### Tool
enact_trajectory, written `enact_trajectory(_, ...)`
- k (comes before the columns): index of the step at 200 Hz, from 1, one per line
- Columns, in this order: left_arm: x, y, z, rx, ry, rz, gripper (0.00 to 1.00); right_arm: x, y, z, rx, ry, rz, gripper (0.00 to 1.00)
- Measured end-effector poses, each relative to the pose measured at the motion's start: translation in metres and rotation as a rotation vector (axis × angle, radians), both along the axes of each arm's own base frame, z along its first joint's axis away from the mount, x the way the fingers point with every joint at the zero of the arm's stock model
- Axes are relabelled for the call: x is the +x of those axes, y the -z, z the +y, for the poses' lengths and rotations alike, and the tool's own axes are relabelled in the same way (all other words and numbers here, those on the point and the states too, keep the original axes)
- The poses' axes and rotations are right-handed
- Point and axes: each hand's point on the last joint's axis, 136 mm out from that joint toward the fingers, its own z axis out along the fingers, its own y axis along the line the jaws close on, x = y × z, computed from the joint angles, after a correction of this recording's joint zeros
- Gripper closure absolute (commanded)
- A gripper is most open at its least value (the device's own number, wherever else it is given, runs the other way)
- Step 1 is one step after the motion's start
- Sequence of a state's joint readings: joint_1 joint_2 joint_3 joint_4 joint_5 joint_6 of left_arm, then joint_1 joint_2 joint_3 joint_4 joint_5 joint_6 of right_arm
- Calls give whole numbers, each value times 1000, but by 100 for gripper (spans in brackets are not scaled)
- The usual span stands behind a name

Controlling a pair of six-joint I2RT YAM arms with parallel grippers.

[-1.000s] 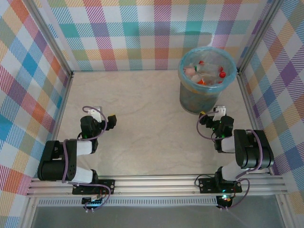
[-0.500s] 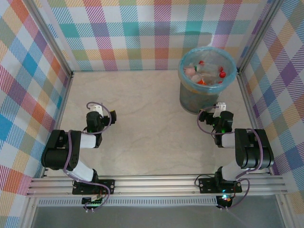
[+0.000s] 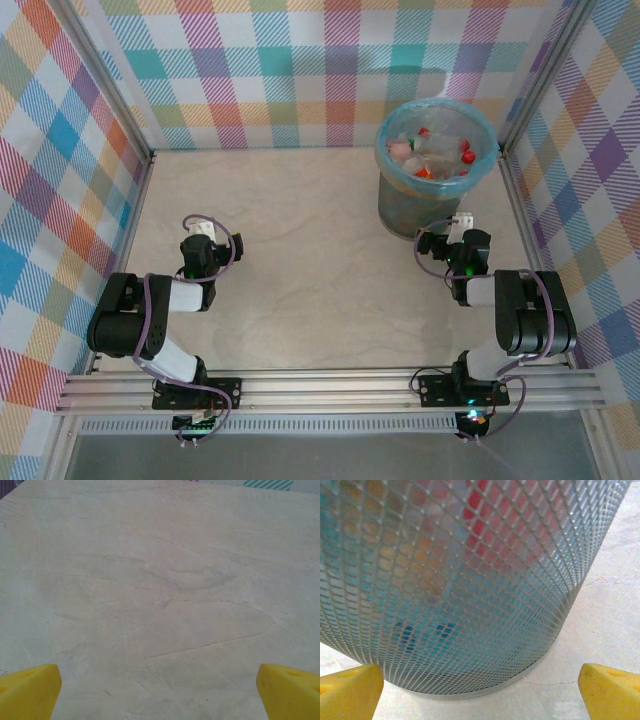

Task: Put the plastic bottles in the bin

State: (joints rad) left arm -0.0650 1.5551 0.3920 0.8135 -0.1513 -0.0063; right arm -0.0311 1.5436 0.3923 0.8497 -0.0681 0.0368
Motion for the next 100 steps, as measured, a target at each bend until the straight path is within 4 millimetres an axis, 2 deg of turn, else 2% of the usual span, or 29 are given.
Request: enact_trajectory(100, 0, 0, 0, 0, 0, 0, 0, -1, 1, 2, 5, -11, 6, 0)
